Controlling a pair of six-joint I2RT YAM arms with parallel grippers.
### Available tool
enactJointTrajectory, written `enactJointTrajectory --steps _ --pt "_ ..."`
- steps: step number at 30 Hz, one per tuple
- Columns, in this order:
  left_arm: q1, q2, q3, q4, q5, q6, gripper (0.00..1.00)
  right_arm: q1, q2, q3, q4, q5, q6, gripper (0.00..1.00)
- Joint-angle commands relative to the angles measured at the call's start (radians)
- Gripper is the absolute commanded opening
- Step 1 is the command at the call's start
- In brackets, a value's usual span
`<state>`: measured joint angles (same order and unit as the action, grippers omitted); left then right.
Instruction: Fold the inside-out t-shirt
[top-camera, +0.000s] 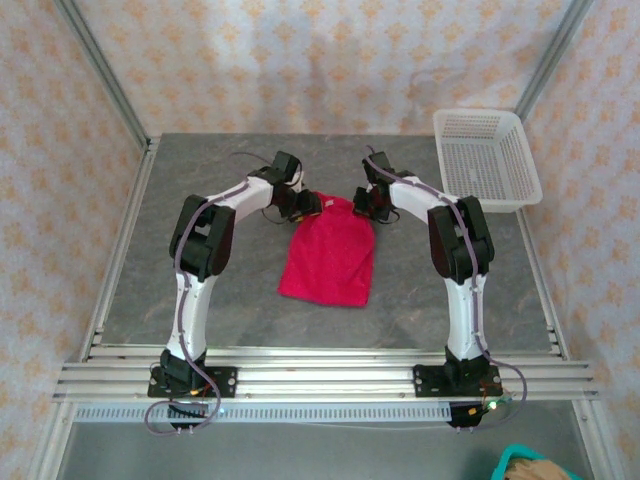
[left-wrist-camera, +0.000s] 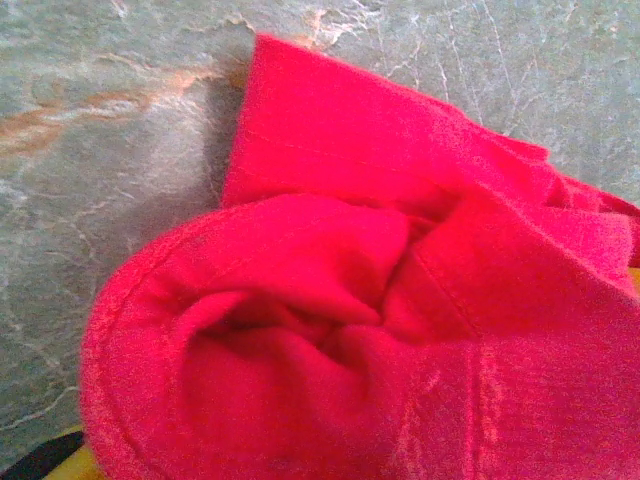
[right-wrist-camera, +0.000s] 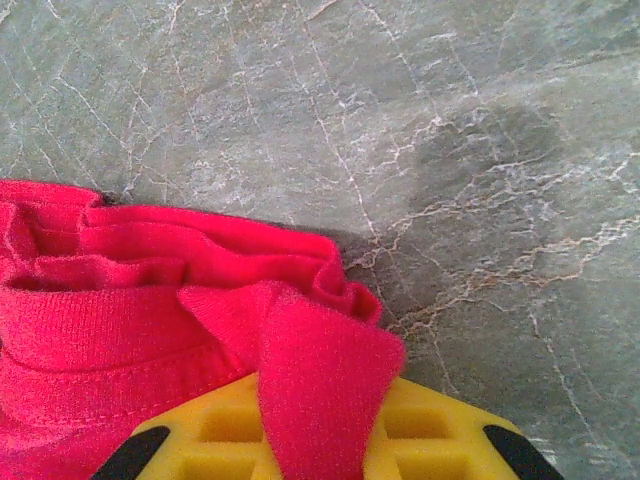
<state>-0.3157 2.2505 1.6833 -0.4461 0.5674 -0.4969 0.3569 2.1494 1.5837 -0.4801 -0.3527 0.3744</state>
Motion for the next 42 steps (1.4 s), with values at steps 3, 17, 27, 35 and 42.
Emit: enactJointTrajectory --steps 3,17,27,35,42 --pt "0.026 -0.039 0.007 -0.120 -0.160 0.024 0.58 -0.008 -0.014 -0.007 -0.037 0.015 -0.026 0.18" --pt "-0.010 -0.050 0.075 -0.225 -0.280 0.092 0.62 -0.008 -0.001 0.006 -0.028 -0.034 -0.014 0.19" --pt "-0.036 0.045 0.079 -0.080 -0.140 -0.013 0.54 -0.007 0.013 0.012 -0.019 -0.060 0.000 0.19" --pt "-0.056 0.060 0.056 -0.043 -0.135 -0.070 0.26 -0.009 0.016 -0.001 -0.009 -0.065 -0.002 0.19" --pt "-0.054 0.035 0.074 -0.096 -0.168 -0.044 0.00 -0.009 -0.009 -0.009 -0.010 -0.042 -0.022 0.16"
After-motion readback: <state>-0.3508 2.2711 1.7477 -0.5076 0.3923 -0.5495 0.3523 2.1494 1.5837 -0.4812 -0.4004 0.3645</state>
